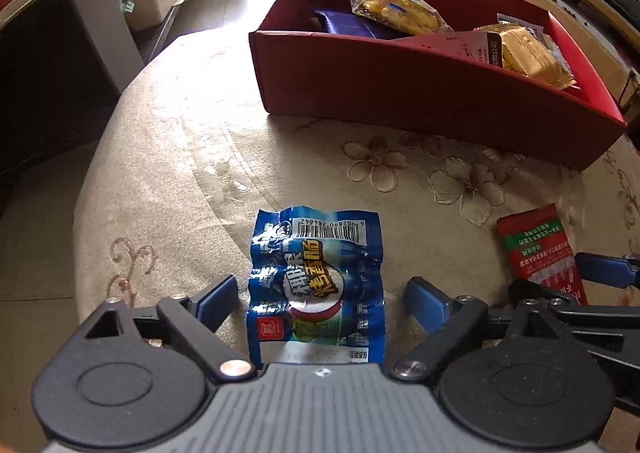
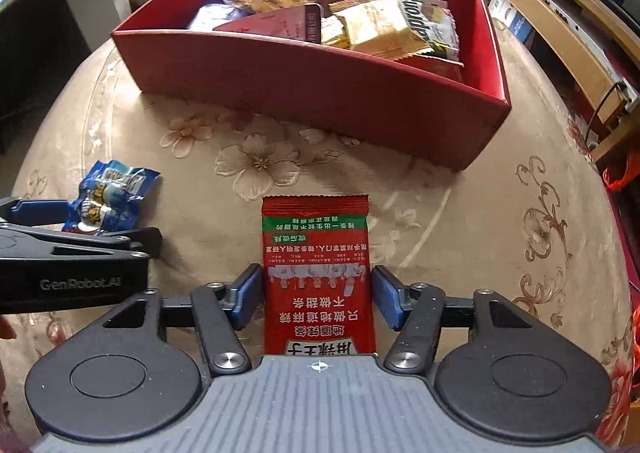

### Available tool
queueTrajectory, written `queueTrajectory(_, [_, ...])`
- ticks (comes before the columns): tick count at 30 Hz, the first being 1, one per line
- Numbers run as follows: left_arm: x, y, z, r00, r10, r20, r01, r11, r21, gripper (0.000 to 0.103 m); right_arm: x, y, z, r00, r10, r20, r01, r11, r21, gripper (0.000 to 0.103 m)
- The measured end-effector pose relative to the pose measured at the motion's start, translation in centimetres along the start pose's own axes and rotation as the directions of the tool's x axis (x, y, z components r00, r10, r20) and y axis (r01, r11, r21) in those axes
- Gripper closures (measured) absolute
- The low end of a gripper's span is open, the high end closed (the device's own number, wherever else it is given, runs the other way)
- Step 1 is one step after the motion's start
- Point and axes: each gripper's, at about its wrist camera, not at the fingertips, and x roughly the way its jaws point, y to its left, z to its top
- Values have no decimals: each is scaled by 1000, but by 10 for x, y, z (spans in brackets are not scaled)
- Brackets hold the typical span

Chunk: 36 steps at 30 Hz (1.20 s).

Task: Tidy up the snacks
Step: 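Grasp the blue sausage packet with left tool while right tool grasps the red-green packet, then lift and carry both packets over the red box with both tools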

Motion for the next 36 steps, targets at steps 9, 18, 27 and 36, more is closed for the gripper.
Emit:
queueTrajectory(9, [0, 2, -4, 1000, 0, 22, 0, 1000, 8, 9, 2, 1, -1, 1000, -9, 5, 9, 1000, -22, 29])
queueTrajectory(18, [4, 4, -5, 999, 7, 34, -8, 1000, 10, 2, 6, -10, -4, 1000, -23, -7, 23, 999, 36, 13])
queueTrajectory(27, [4, 3, -5, 999, 8, 35, -8, 1000, 11, 2, 4, -5, -3, 1000, -22, -4, 22, 1000, 20, 20])
queueTrajectory(36, [3, 3, -6, 999, -1, 35, 0, 1000, 26, 2, -3, 8, -4, 1000, -18, 11, 18, 999, -36, 42])
